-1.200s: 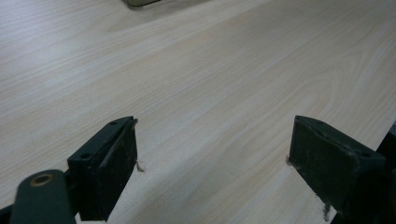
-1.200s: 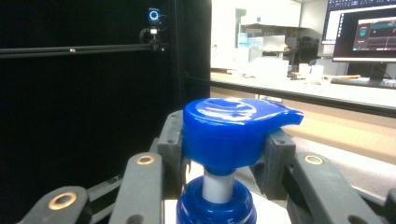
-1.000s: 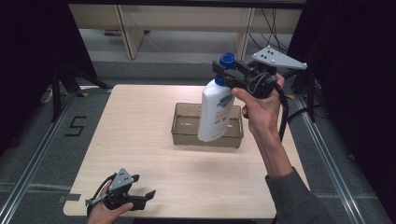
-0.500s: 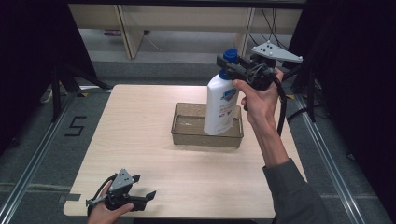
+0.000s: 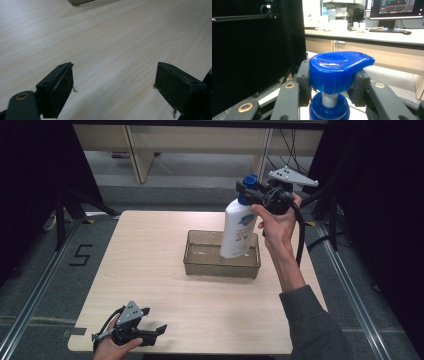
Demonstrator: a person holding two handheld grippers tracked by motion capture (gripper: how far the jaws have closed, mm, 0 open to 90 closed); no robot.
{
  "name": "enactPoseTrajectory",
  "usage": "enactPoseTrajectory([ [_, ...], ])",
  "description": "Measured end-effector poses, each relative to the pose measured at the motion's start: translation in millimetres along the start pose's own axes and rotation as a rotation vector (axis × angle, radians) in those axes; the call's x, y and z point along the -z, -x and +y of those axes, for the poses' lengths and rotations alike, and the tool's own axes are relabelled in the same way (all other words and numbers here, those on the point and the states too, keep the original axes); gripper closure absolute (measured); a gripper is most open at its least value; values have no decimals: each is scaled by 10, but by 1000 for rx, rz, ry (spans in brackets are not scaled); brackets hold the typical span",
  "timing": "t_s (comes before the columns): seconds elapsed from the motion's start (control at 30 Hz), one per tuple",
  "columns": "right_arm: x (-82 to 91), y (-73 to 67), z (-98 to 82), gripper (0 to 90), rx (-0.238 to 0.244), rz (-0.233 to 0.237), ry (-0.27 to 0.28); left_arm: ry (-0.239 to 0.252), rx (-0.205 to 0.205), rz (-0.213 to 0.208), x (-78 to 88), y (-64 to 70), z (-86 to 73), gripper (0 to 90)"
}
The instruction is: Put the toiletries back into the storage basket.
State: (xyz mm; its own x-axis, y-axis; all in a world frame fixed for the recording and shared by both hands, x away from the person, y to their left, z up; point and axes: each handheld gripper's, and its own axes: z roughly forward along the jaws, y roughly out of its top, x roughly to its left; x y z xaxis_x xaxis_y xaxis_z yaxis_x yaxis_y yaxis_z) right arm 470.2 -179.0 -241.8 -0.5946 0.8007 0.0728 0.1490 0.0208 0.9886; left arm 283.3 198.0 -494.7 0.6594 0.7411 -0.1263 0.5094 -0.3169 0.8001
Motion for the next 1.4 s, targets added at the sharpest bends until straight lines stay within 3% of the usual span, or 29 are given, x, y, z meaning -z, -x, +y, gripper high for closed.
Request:
enactPoseTrajectory([
  [0.63, -162, 210, -202, 605, -27, -38, -20, 9, 12, -3, -9, 9, -3, 149],
  [1.4, -216, 328, -471, 604, -73, -60, -57, -5, -6, 1, 9, -6, 1, 149],
])
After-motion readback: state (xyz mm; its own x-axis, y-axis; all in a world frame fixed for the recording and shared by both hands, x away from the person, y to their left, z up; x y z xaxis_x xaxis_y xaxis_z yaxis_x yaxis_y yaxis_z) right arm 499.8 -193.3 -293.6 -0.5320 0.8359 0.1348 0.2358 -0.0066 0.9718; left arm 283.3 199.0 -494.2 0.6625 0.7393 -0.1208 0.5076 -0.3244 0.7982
